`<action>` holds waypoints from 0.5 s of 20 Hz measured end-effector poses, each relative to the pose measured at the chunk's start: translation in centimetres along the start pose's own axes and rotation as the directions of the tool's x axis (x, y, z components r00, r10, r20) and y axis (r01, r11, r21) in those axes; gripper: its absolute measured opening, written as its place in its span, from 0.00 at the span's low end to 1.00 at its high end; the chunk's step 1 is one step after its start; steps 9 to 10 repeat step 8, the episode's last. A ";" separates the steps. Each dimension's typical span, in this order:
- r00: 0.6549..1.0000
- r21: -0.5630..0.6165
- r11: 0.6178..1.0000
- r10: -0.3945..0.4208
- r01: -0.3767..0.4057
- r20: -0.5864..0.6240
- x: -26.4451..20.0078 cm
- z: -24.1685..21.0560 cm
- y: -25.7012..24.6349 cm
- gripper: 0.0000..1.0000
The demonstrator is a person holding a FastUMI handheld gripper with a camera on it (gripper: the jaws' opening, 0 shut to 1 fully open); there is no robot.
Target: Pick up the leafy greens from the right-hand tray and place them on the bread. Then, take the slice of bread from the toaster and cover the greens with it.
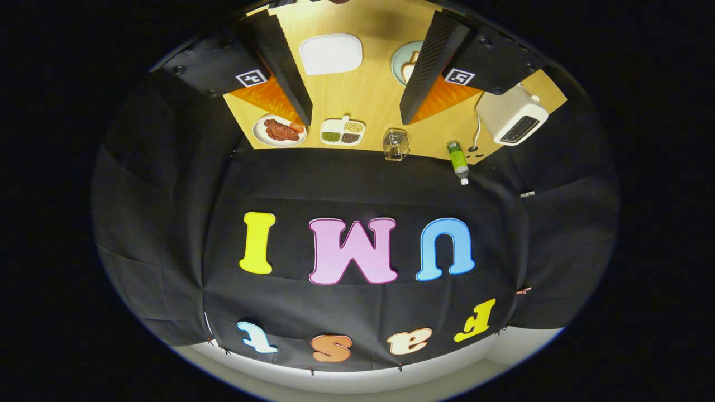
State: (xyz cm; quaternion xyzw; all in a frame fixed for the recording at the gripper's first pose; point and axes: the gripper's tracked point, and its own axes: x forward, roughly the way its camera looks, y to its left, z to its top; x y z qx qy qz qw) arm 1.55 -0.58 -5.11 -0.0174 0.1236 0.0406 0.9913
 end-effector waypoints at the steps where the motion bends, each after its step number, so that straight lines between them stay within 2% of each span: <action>1: 1.000 -0.005 1.000 0.015 -0.015 -0.012 -0.1 -0.6 0.2 0.99; 4: 0.998 -0.023 0.998 0.056 -0.057 -0.027 -0.3 -1.5 0.7 0.98; 10: 0.997 -0.001 0.997 0.073 -0.073 -0.030 0.2 -1.6 0.8 0.98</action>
